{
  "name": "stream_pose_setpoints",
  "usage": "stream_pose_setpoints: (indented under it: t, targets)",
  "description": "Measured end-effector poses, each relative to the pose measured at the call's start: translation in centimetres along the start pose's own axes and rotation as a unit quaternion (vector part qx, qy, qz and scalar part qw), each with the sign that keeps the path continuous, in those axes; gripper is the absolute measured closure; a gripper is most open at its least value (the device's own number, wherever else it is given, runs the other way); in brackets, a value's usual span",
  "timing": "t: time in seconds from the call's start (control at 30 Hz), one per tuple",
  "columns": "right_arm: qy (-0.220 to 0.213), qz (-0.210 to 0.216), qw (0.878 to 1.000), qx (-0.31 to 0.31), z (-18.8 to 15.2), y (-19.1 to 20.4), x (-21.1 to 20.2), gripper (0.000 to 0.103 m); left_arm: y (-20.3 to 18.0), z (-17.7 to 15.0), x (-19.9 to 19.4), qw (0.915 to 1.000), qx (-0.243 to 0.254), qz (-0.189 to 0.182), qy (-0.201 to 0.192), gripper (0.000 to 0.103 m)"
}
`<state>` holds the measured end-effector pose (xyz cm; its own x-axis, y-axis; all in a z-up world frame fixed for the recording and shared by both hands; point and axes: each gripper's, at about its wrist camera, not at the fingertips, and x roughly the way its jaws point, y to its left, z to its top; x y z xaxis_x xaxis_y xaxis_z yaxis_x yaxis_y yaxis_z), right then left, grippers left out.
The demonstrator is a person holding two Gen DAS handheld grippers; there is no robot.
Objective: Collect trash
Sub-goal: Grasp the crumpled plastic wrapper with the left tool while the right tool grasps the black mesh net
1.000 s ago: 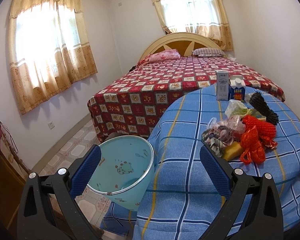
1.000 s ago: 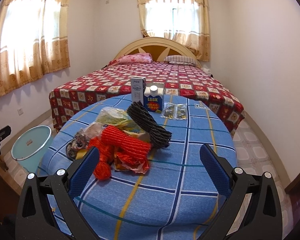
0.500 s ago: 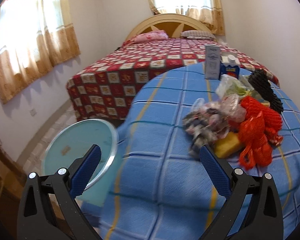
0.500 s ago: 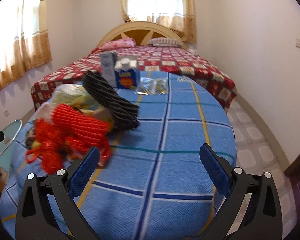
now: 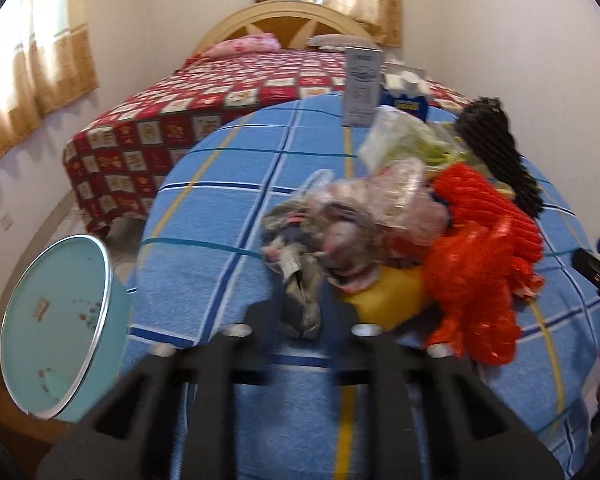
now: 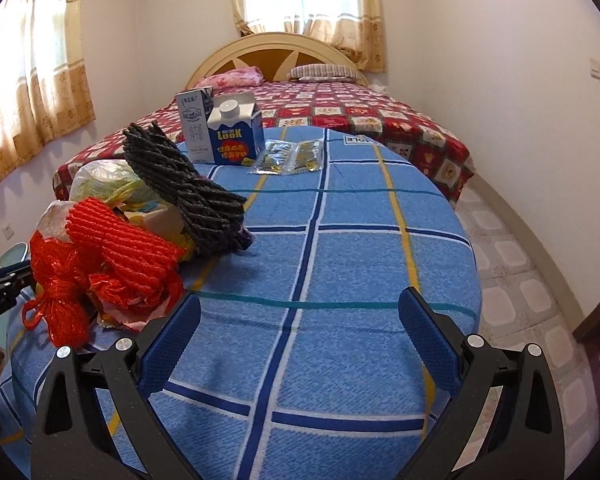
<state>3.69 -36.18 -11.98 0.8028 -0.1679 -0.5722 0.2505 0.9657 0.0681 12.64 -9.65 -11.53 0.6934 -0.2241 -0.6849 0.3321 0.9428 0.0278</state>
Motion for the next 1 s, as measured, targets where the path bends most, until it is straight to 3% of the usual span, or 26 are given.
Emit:
stream_pose_setpoints:
  t: [0.1,0.17,0.47,0.53,0.57,0.6,0.63,0.73,0.77,0.8,0.83,1.0]
  targets:
    - [-0.005,0.006,1.0,-0.002,0.5,0.3,-0.1,0.006,0.2,0.0,-1.4,0.9999,0.006,0.001,-0.013,0.094]
    - [-0.01,0.007,1.0,-0.004,1.0,0.4,-0.2,0.006,0.6,0.1,-2.4,0.9997,0.008,0.003,-0.023,0.103]
    - [-0.027,0.009,1.0,-0.006,3.0,1.0,0.0,0.006,2.0,0.3,-3.4,0.9992,0.006,0.013,-0.036,0.102]
    - [-0.025,0.007,1.0,-0.006,3.0,1.0,0.1,0.006,2.2,0.4,-3.1,0.9994,-0.007,0.01,-0.032,0.091]
    - [-0.025,0.004,1.0,-0.007,3.0,0.9,0.1,0.006,2.2,0.5,-2.9,0.9994,-0.014,0.01,-0.031,0.064]
    - [-0.024,-0.002,1.0,-0.008,2.9,0.6,0.2,0.006,2.1,0.5,-2.7,0.9992,-0.017,0.012,-0.033,0.047]
    - [-0.023,-0.007,1.0,-0.005,2.8,0.2,0.2,0.006,1.9,0.6,-2.5,0.9992,-0.014,0.015,-0.034,0.047]
    - [-0.018,-0.02,1.0,0.015,2.7,-1.5,0.6,0.006,1.0,0.4,-1.1,0.9998,-0.003,0.006,-0.018,0.049]
    - [-0.016,-0.022,0.999,0.02,2.8,-1.9,0.7,0.006,0.8,0.2,-0.5,0.9999,0.001,-0.001,-0.01,0.059]
    - [-0.013,-0.024,0.999,0.024,2.8,-2.3,0.8,0.006,0.6,0.1,0.2,0.9999,0.007,-0.011,0.0,0.081]
    - [-0.012,-0.024,0.999,0.026,2.8,-2.5,0.9,0.006,0.5,0.1,0.8,0.9996,0.01,-0.022,0.012,0.088]
    - [-0.013,-0.003,1.0,0.008,3.6,-1.2,1.2,0.006,0.7,0.6,-0.4,0.9995,0.009,-0.03,0.001,0.093]
